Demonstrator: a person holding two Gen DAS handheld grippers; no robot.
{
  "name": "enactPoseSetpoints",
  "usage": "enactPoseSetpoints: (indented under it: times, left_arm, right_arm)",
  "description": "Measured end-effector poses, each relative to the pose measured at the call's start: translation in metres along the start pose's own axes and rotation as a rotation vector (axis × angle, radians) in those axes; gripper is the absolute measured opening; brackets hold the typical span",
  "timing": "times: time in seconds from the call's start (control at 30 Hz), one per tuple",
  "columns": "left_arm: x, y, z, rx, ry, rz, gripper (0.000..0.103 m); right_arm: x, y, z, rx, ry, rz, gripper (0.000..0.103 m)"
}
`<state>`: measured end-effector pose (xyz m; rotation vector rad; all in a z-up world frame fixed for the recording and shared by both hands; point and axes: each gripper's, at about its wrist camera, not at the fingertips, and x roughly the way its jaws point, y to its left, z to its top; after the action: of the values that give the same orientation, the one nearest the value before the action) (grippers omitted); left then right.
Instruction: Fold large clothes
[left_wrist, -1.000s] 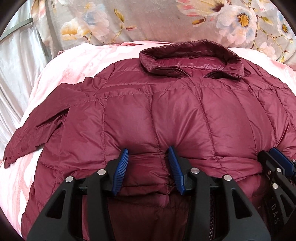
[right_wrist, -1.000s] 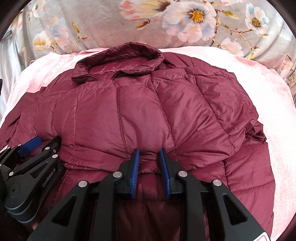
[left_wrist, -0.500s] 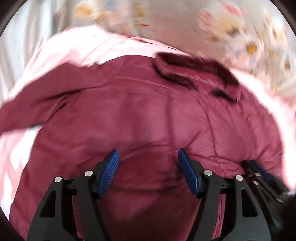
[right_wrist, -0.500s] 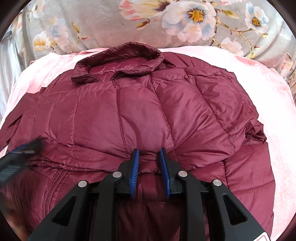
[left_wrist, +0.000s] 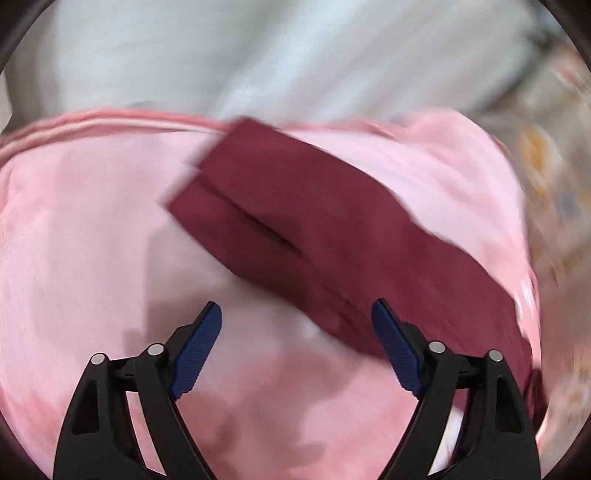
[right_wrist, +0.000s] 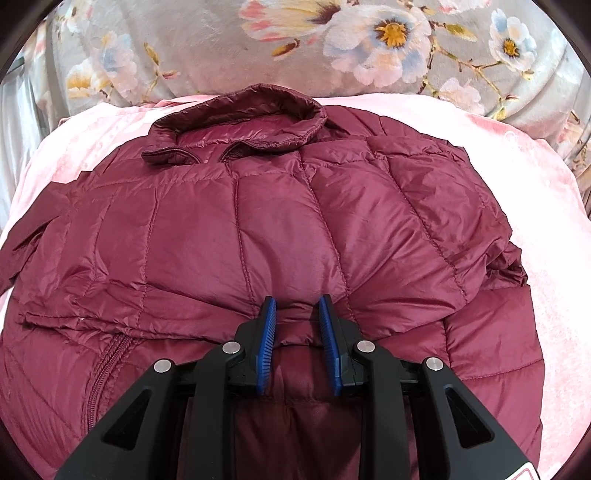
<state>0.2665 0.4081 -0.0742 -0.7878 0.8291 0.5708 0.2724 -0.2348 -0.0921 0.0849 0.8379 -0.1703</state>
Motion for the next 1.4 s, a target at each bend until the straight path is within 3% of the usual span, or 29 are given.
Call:
enactPoseSetpoints:
  times: [0.13,0.2,0.23,0.27,0.4,0.43,0.5,0.6,0.67,0.77,0.87,0.93,0.97,1.03,1.1,1.17,1.27,1.4]
  left_arm:
    - [0.013,-0.003,0.018,0.020,-0.020,0.020,0.070]
    - [0.017,-0.016,0.021,0.044,-0.011,0.009,0.049]
    - [0.019,-0.024,0.021,0.060,0.005,-0.012,0.024]
    - [0.018,-0.030,0.021,0.073,0.017,-0.042,0.005]
    - [-0.020,-0.086,0.005,0.227,-0.067,-0.087,0.004]
    - [-0.036,-0.110,0.001,0.285,-0.096,-0.122,0.004]
    - [-0.072,-0.161,-0.018,0.401,-0.129,-0.224,0.004]
    - [-0.118,-0.220,-0.056,0.549,-0.164,-0.343,0.004]
    - [-0.147,-0.263,-0.099,0.666,-0.174,-0.439,0.004]
    - [-0.175,-0.313,-0.173,0.812,-0.108,-0.578,0.004]
    - [-0.175,-0.343,-0.243,0.901,-0.004,-0.652,0.009]
    - [-0.163,-0.352,-0.292,0.937,0.088,-0.675,0.037]
    - [-0.154,-0.352,-0.310,0.941,0.125,-0.680,0.060]
    - [-0.143,-0.338,-0.335,0.936,0.155,-0.670,0.063]
    - [-0.135,-0.322,-0.343,0.927,0.195,-0.679,0.065]
    - [-0.133,-0.302,-0.328,0.872,0.225,-0.703,0.069]
    - [-0.124,-0.268,-0.287,0.734,0.188,-0.691,0.074]
    - [-0.081,-0.236,-0.218,0.548,0.214,-0.586,0.074]
  right_arm:
    - [-0.001,0.002,0.000,-0.011,-0.001,-0.016,0.025]
    - [-0.001,0.003,0.000,-0.015,-0.002,-0.024,0.025]
    - [-0.001,0.003,0.000,-0.018,-0.002,-0.028,0.025]
    - [-0.002,0.004,0.000,-0.019,-0.003,-0.032,0.026]
    - [-0.006,0.002,0.000,-0.009,-0.008,-0.031,0.030]
    - [-0.013,0.001,-0.001,0.000,-0.015,-0.027,0.033]
    - [-0.030,-0.003,-0.006,0.035,-0.045,-0.007,0.049]
    - [-0.061,-0.010,-0.019,0.066,-0.091,0.024,0.056]
    - [-0.080,-0.015,-0.030,0.063,-0.105,0.021,0.060]
    - [-0.098,-0.024,-0.046,0.055,-0.101,0.002,0.062]
    - [-0.107,-0.038,-0.059,0.081,-0.078,-0.002,0.063]
    - [-0.107,-0.047,-0.064,0.102,-0.060,-0.005,0.064]
    - [-0.107,-0.051,-0.067,0.111,-0.049,-0.005,0.064]
    - [-0.108,-0.057,-0.067,0.124,-0.037,0.010,0.064]
    - [-0.111,-0.061,-0.064,0.131,-0.040,0.030,0.064]
    - [-0.113,-0.062,-0.054,0.144,-0.053,0.067,0.069]
    - [-0.109,-0.060,-0.039,0.173,-0.070,0.146,0.072]
    - [-0.084,-0.052,-0.017,0.196,-0.058,0.193,0.072]
